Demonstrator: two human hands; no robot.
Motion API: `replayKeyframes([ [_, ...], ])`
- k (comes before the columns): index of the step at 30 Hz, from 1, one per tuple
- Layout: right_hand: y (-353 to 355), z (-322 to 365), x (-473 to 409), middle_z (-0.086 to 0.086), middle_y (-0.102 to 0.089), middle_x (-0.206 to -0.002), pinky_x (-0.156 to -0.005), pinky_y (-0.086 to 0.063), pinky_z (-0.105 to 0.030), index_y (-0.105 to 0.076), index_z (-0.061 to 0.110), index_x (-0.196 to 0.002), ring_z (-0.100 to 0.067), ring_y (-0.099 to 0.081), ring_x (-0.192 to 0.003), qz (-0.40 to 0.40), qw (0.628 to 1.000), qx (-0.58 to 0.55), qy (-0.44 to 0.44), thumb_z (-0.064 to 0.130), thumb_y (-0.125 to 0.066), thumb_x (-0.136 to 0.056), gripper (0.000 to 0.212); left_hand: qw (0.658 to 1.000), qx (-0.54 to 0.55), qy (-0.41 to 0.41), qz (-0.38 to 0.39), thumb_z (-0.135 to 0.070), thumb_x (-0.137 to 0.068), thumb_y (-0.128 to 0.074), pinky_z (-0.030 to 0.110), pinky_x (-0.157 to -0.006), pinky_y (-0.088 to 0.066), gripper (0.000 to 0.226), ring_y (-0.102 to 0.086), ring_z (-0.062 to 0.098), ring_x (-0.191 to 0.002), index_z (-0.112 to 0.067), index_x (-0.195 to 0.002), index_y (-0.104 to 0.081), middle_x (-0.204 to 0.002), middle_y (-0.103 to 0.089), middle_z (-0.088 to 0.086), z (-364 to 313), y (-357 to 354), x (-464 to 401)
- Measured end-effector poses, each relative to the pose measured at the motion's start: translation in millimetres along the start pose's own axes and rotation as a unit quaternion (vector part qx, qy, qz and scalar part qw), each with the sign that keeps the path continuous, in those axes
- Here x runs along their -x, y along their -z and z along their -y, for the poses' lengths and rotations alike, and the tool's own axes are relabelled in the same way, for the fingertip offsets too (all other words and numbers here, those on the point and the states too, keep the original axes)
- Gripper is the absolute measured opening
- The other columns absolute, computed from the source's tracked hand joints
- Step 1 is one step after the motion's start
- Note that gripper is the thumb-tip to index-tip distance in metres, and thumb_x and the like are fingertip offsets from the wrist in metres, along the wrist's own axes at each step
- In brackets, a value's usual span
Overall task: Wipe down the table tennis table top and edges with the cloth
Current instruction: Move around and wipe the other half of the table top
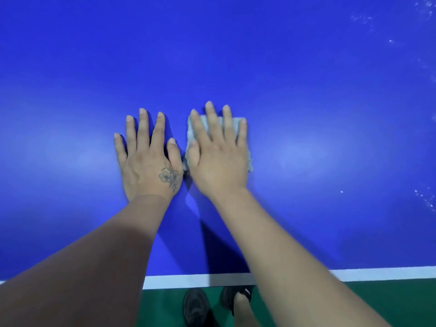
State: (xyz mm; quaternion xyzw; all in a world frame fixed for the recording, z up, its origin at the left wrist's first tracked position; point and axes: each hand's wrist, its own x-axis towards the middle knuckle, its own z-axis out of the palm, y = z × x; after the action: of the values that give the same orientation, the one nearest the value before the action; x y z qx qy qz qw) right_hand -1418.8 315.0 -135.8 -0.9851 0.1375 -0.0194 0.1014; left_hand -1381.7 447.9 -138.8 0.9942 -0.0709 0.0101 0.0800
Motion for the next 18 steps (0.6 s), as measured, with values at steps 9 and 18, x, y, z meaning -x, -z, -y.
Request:
replayKeyframes([
  [9,15.6,-48.7,133.2,0.004,-0.020,-0.178,-0.131,-0.011,-0.060,-0.032,0.034,-0.168,-0.029,-0.011,-0.166,0.040,0.999,0.003,0.017,0.042,-0.038,-0.107,0.062,1.000,-0.002,-0.010,-0.009,-0.046,-0.108,-0.024,0.058,-0.132,-0.008,0.064,-0.008,0.029,-0.165,-0.027,-0.169,-0.025,-0.178,-0.016,0.004,0.5,-1.8,2.2],
  [18,15.2,-75.7,47.2,0.002,-0.005,-0.181,-0.131,0.000,-0.062,-0.012,0.035,-0.172,-0.031,0.002,-0.166,0.019,0.987,0.031,-0.159,0.041,-0.018,-0.106,0.066,0.999,-0.006,-0.036,-0.026,-0.040,-0.109,-0.022,0.061,-0.131,-0.007,0.061,-0.009,0.033,-0.165,-0.024,-0.168,-0.026,-0.177,-0.017,0.008,4.2,-2.1,5.2],
])
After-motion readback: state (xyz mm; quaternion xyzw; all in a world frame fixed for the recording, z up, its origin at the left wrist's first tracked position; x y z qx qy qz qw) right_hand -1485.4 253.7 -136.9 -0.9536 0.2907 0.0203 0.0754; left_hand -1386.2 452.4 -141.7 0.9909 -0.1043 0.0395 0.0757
